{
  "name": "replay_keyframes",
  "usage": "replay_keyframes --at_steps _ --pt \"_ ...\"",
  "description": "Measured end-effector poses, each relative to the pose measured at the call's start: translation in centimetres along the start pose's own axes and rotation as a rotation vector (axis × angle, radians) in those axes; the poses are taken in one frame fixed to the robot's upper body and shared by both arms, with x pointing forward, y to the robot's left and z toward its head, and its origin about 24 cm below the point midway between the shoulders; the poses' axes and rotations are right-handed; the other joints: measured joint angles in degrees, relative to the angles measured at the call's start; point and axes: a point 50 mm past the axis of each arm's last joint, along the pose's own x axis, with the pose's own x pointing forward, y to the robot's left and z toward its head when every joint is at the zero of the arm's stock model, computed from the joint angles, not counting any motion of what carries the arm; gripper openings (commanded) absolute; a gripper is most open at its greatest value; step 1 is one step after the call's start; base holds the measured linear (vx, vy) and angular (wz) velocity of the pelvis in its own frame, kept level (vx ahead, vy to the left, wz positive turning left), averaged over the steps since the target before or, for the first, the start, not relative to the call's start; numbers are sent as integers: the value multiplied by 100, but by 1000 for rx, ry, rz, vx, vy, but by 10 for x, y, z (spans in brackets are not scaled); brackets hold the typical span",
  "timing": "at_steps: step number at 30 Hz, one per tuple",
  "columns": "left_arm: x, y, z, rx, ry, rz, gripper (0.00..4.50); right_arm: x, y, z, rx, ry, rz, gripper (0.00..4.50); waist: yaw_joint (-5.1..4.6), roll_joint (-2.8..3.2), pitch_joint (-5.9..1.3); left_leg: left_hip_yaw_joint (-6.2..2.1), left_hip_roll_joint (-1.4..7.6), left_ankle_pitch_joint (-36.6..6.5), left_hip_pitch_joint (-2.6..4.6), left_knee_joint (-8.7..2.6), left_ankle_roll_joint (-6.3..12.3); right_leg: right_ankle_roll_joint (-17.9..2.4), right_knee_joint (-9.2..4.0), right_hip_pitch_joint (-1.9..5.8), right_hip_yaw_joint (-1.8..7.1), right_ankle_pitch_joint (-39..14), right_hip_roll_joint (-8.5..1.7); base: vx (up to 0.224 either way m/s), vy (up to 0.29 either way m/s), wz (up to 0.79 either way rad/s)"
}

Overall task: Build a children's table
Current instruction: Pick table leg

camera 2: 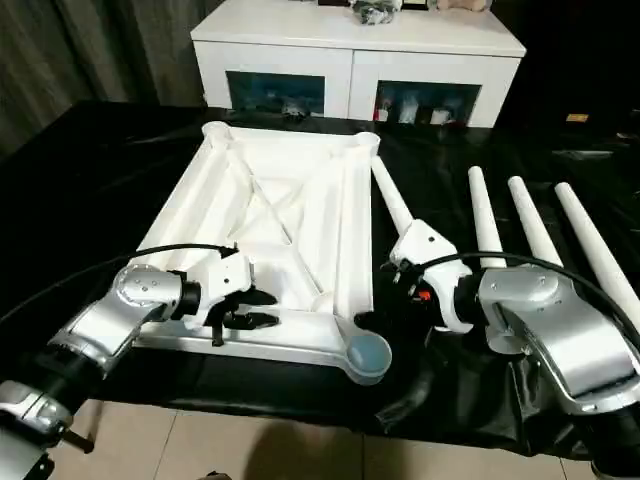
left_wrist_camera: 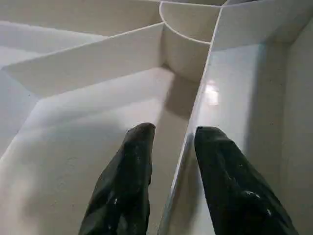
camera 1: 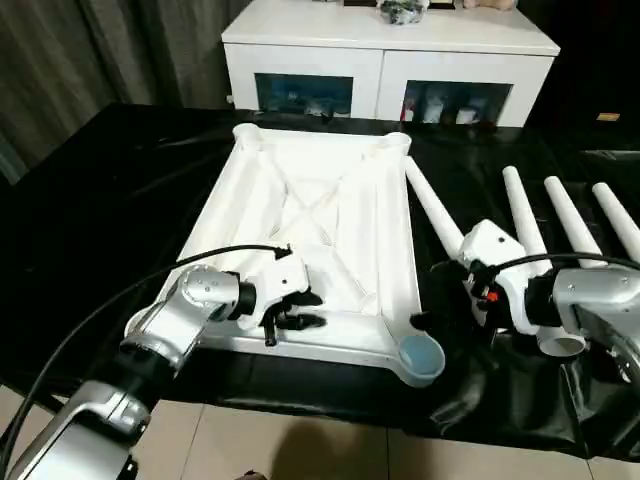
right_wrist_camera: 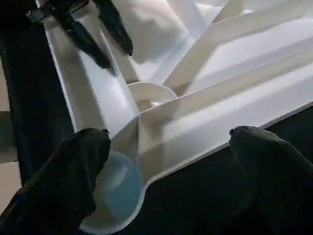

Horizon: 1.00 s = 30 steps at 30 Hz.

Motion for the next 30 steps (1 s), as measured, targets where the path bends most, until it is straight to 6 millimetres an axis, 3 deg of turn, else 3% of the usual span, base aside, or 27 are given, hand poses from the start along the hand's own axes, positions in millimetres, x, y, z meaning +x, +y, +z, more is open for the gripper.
replay_keyframes --at_steps 8,12,19,26,30 --pt "2 1 -3 -2 17 6 67 3 2 0 12 -3 -8 450 -28 34 2 4 1 0 15 1 0 -3 -1 11 2 2 -2 0 0 0" --pt "0 5 -6 -16 16 58 47 8 1 1 28 -21 -37 450 -114 36 1 4 1 0 16 0 0 -3 0 10 3 2 -1 0 0 0" --pt "-27 15 -21 -5 58 152 32 20 -21 1 147 -26 -230 450 -248 32 5 5 8 0 -1 -6 -1 -3 1 -17 2 2 9 0 0 0" --pt "-56 24 -37 -12 106 252 3 22 -34 -3 207 1 -337 450 -230 29 6 15 9 -1 -17 -25 0 -3 -17 -36 3 2 9 0 0 0" --pt "-65 25 -42 -21 90 292 3 26 -38 -2 237 -8 -369 450 -150 24 9 18 9 -1 -18 -26 0 -3 -18 -36 3 2 7 0 0 0"
